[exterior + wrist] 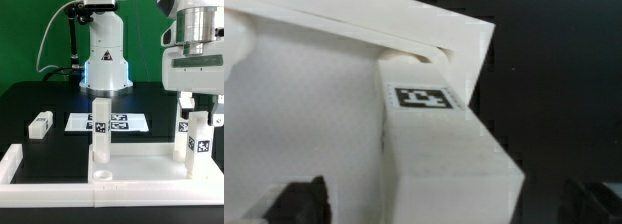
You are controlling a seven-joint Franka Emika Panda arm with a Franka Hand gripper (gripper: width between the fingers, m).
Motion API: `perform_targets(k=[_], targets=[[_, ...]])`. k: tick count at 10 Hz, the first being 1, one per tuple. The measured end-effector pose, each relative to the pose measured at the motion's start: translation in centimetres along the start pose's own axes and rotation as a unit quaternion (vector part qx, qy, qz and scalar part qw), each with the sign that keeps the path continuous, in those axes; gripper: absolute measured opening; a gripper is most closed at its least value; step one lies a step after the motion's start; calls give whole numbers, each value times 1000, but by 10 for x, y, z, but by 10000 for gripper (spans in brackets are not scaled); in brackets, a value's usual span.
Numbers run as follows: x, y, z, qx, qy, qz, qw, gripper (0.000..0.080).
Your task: Assemble desk
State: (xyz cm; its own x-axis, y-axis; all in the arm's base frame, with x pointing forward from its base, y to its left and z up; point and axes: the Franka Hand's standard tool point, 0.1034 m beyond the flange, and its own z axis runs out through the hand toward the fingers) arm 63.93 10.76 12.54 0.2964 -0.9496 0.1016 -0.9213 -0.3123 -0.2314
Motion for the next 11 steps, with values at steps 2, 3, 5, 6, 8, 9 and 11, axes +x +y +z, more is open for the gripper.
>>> perform_targets(k=[2,3,5,6,8,9,11], targets=[[0,0,1,0,0,-65,998,649],[0,0,1,-2,0,-127,992,649],[-9,-4,0,-22,-21,-319,947,649],[-11,6,5,-36,-38,-394,918,649],[6,1,-3,-24,-37,-459,887,649],[6,1,-2,-25,-36,-488,872,649],[3,5,-2,-27,-48,-505,862,649]])
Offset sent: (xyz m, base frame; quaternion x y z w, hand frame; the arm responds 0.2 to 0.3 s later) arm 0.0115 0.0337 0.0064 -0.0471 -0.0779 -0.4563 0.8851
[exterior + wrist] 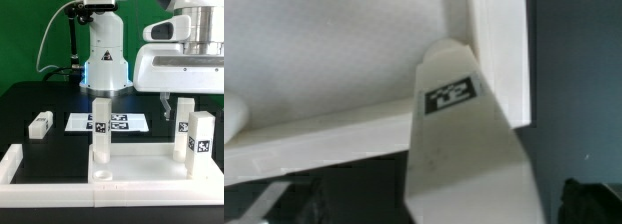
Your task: Assemble desk
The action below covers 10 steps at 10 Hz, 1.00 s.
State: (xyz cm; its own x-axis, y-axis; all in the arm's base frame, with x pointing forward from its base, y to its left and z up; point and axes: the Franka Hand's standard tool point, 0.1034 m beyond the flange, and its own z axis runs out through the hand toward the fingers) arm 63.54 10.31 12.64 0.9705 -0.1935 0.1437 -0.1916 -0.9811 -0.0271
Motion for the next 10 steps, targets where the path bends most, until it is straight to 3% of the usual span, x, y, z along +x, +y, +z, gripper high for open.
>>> perform_targets(k=[1,4,8,10], targets=[[-11,-3,0,12,-32,-24,999,649],[-16,-25,11,13,-50,-49,997,649],[-14,-20,11,13,-50,-47,998,649],[3,-9,11,11,-54,-45,997,649]])
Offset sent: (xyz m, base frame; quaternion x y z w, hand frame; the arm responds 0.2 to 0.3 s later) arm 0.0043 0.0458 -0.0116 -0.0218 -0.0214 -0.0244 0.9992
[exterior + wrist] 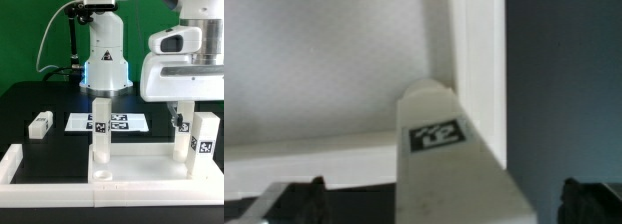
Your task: Assemble desk
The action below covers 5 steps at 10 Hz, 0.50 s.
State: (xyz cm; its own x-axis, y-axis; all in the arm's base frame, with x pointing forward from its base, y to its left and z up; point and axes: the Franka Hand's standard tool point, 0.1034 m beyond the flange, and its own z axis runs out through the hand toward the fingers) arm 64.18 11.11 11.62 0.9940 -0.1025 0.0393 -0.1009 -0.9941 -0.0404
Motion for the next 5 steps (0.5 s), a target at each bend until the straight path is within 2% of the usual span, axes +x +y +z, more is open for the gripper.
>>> perform_targets(k=[1,3,4,5], targets=[[6,2,2,-3,5,-1,1000,649],[6,3,3,-3,4,6,1000,631],[5,4,4,-3,4,22,1000,492],[5,4,4,-3,4,39,999,492]])
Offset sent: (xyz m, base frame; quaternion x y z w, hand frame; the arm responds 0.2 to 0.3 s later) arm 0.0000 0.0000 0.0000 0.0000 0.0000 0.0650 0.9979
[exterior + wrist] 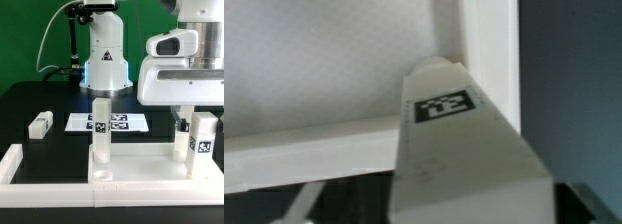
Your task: Assemble desk
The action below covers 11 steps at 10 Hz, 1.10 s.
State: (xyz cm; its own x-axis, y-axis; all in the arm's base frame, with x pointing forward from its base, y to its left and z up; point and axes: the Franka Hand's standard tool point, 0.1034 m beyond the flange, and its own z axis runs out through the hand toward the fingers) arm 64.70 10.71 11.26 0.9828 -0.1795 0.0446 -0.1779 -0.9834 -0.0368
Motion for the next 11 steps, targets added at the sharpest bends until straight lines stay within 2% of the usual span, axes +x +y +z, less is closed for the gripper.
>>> perform_targets(k=[1,5,6,7,9,10,11], targets=[[0,0,0,0,0,37,999,297],[-1,1,1,0,0,188,982,287],[0,4,1,3,12,245,970,287],[-3,6,1,7,15,326,945,287],[-4,11,2,24,7,488,873,287],[-7,6,2,24,3,556,831,287],[-8,0,2,28,3,626,779,287]])
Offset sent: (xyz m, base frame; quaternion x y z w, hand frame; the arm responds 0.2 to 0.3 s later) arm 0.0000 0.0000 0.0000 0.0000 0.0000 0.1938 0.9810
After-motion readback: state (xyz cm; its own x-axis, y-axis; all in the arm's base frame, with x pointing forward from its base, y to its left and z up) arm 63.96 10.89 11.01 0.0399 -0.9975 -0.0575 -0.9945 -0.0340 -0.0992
